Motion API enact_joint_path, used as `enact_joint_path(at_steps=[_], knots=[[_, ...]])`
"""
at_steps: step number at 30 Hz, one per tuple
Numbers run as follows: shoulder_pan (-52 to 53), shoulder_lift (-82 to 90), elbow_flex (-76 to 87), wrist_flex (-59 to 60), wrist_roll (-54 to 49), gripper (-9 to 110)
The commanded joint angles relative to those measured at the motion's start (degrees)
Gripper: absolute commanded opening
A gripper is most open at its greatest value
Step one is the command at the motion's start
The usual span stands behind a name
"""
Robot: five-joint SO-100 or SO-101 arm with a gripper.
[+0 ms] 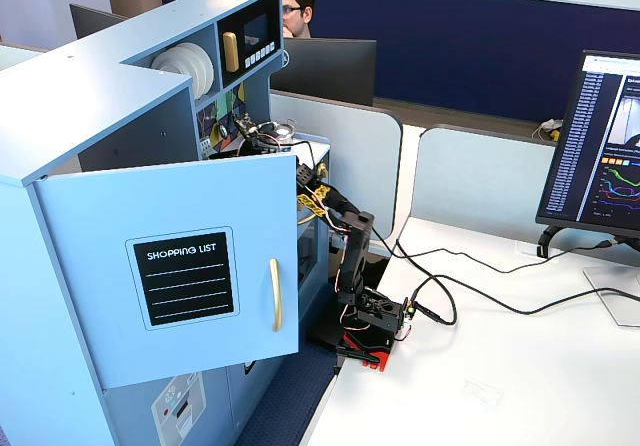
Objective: Pick up the green pineapple from the left cabinet and place it in the green recipient
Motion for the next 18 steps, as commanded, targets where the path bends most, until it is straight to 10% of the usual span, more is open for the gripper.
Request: enact_joint_path(at_steps=[1,18], knots=[[-2.46,16.61,11.07,-1.58,0.35,30],[0.44,66.01,59.33,21.80,6.86,38]])
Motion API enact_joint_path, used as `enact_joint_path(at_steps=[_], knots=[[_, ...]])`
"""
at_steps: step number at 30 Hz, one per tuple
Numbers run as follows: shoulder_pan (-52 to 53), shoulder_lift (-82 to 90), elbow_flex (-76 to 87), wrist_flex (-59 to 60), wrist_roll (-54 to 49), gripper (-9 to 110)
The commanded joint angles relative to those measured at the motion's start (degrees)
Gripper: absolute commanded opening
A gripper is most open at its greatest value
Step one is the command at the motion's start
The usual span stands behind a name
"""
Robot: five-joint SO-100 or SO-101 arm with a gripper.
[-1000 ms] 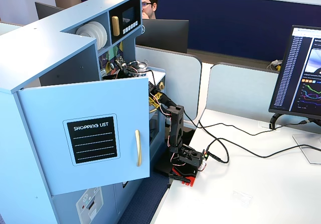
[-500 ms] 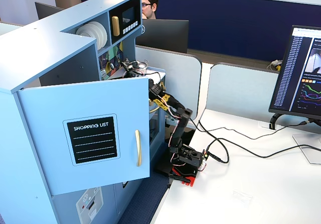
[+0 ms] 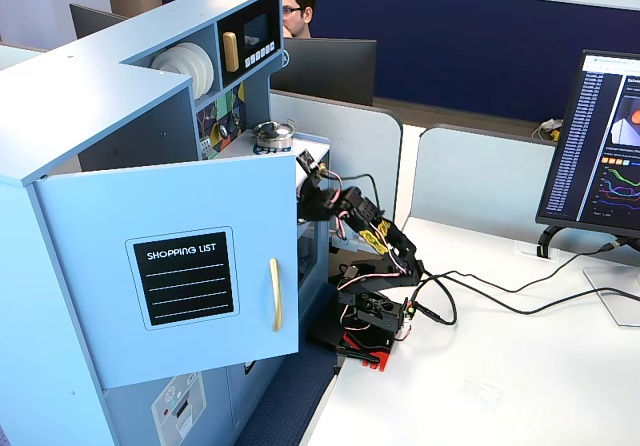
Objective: Pick up the green pineapple from the left cabinet and place it in the green recipient
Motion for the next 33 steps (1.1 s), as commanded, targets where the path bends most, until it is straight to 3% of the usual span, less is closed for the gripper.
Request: enact_joint_path(at_steps=[1,10,20,24,30,33], knots=[[1.67,9.76,9.14,6.24,-0.79,38],[1.58,23.82,33.93,15.56,2.64,34],[2.72,23.91,53.79,12.83,4.31,31],[2.72,23.91,54.49,20.74,5.71,28],[2.81,23.91,54.49,32.70,4.04,2],[3.16,23.91,54.49,33.66,6.15,0]])
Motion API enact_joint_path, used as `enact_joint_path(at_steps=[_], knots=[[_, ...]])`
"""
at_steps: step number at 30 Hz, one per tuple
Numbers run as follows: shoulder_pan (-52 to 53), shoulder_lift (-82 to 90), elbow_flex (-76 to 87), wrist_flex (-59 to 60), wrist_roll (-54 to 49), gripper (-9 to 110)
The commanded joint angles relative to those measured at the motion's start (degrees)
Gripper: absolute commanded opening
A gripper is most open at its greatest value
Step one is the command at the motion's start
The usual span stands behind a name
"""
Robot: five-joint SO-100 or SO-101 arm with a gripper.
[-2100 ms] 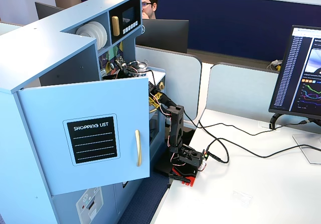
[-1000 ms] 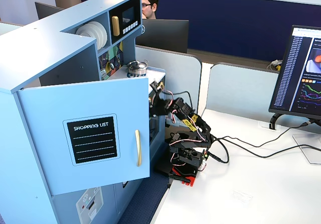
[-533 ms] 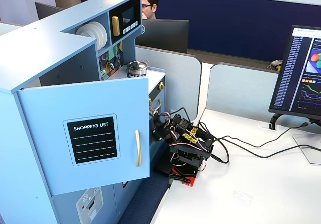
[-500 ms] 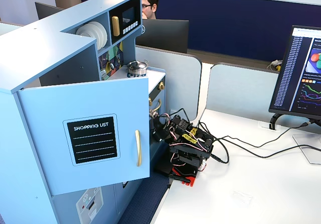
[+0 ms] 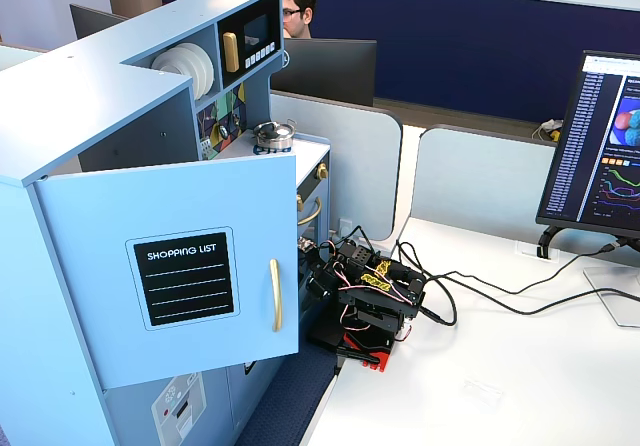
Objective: Pick up the green pineapple from the left cabinet and place it in the green recipient
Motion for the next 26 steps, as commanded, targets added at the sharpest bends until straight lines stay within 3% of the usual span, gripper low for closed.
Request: enact_joint_path(at_steps=[1,7,26], knots=[[1.14,-0.44,-0.26,10.28,1.85,0],[0.97,-0.44,-0.26,10.55,-0.53,8],[0.97,-0.44,-0.26,10.90,-2.64,8]])
